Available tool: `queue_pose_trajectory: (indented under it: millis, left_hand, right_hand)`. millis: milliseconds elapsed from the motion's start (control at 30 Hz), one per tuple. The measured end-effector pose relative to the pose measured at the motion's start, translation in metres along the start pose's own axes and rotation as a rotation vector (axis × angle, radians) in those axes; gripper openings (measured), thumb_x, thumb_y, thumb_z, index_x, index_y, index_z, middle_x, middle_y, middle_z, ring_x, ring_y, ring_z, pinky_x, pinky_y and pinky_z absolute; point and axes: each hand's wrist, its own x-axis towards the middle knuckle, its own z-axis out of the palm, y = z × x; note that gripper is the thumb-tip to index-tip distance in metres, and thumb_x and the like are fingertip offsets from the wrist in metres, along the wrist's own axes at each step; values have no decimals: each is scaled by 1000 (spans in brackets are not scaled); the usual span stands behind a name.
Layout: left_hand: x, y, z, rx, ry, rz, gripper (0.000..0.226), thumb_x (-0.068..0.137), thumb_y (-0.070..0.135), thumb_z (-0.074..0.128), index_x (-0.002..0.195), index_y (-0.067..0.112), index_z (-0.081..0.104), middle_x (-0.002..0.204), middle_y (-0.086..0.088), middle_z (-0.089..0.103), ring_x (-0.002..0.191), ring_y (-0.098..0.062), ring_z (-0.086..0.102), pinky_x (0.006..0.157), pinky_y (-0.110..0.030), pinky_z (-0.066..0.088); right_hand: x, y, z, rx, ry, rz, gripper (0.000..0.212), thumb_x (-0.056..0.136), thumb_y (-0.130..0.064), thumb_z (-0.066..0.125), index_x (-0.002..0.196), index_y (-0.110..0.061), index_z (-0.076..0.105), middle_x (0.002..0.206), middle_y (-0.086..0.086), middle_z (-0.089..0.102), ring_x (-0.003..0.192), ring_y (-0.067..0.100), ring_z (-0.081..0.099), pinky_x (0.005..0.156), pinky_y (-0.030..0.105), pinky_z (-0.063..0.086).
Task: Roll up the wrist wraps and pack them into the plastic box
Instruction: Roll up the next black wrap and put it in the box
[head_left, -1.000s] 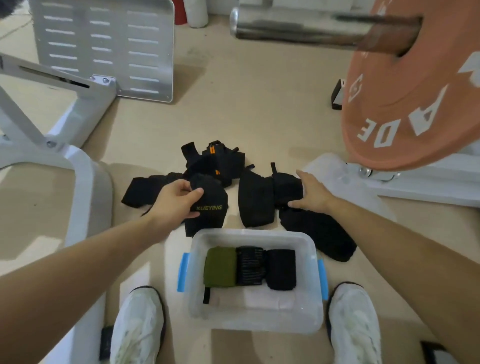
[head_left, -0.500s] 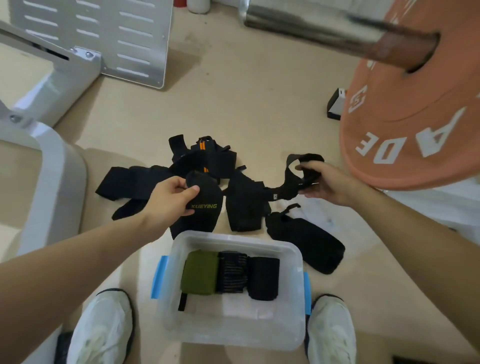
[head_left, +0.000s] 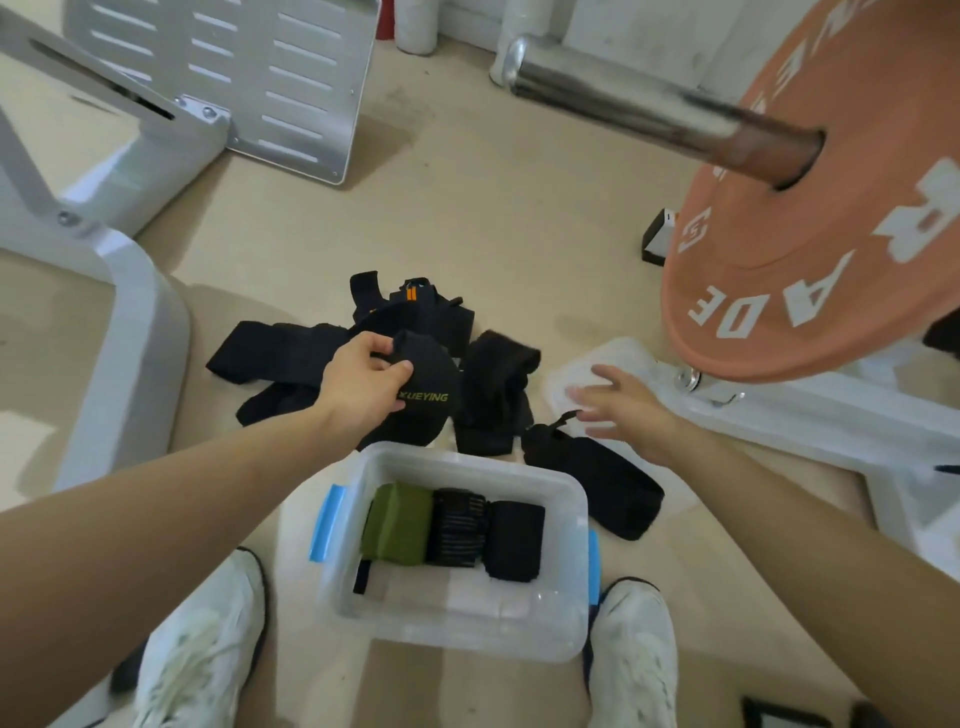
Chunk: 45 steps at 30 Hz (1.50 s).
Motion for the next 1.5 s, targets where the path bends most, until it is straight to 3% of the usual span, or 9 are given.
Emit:
queue_pose_trajectory:
  millis: [133, 267, 433, 600, 700, 867, 1033, 1200, 1500]
  left_hand:
    - [-3, -11, 0, -13, -17, -1, 20, 99, 10, 65, 115, 18, 56, 92, -6, 67, 92, -16, 67, 83, -37, 62]
    - [0, -19, -1, 11, -41, -6, 22, 99, 10, 65, 120, 14, 59, 99, -10, 70, 94, -16, 70, 74, -29, 61]
    - [3, -25, 3, 18, -51, -15, 16, 100, 9, 64, 107, 23, 58, 104, -8, 68, 95, -15, 68, 72, -27, 59]
    - [4, -25, 12, 31, -70, -26, 24, 98, 9, 66, 120, 16, 57, 108, -9, 65, 98, -18, 67, 77, -32, 60]
    - [2, -21, 21, -5, -74, -17, 20, 99, 8, 65, 116, 16, 58, 97, -4, 64, 92, -15, 67, 75, -30, 59]
    - [0, -13, 31, -16, -89, -8, 21, 99, 8, 64, 119, 14, 59, 98, -5, 67, 94, -15, 67, 75, -29, 60]
    - [-2, -15, 33, -17, -85, -7, 21, 99, 8, 64, 119, 14, 59, 94, -2, 65, 91, -13, 67, 76, -30, 60]
    - [-5, -21, 34, -4, -96, -17, 20, 100, 7, 63, 117, 15, 58, 93, -3, 66, 89, -12, 68, 79, -32, 60]
    - [-1, -24, 29, 30, -191, -37, 11, 97, 9, 67, 104, 17, 70, 80, 2, 74, 83, -9, 75, 76, -23, 62]
  right_hand:
    - [27, 72, 9, -1067, -68, -55, 95, 68, -61, 80, 148, -32, 39, 139, 5, 57, 122, 29, 55, 103, 46, 48]
    - [34, 122, 2, -1469, 24, -52, 92, 75, -53, 78, 150, -25, 33, 137, 8, 48, 124, 31, 45, 100, 46, 44]
    - [32, 141, -20, -1380, 99, 38, 118, 62, -54, 85, 151, -32, 10, 139, 9, 27, 122, 35, 43, 84, 44, 51]
    - [35, 129, -37, -870, 162, -8, 33, 83, -23, 78, 111, -10, 67, 104, 14, 71, 98, 31, 67, 76, 32, 48]
    - [31, 103, -46, -616, 329, -160, 13, 87, -15, 74, 98, -7, 73, 93, 12, 72, 90, 31, 68, 73, 34, 47]
    - [19, 82, -32, -1119, 566, -695, 49, 87, -9, 69, 135, -14, 59, 106, 15, 56, 84, 33, 55, 61, 38, 46]
    - [25, 123, -25, -1327, 213, -314, 78, 87, -58, 64, 155, -34, 34, 145, 7, 44, 123, 31, 44, 98, 41, 42]
    - [42, 124, -19, -1044, 308, -336, 73, 82, -48, 75, 145, -26, 47, 141, 6, 50, 125, 32, 45, 101, 43, 42]
    - [80, 97, 8, -1370, 13, -209, 71, 80, -38, 78, 142, -26, 45, 124, 6, 63, 112, 27, 60, 97, 39, 45]
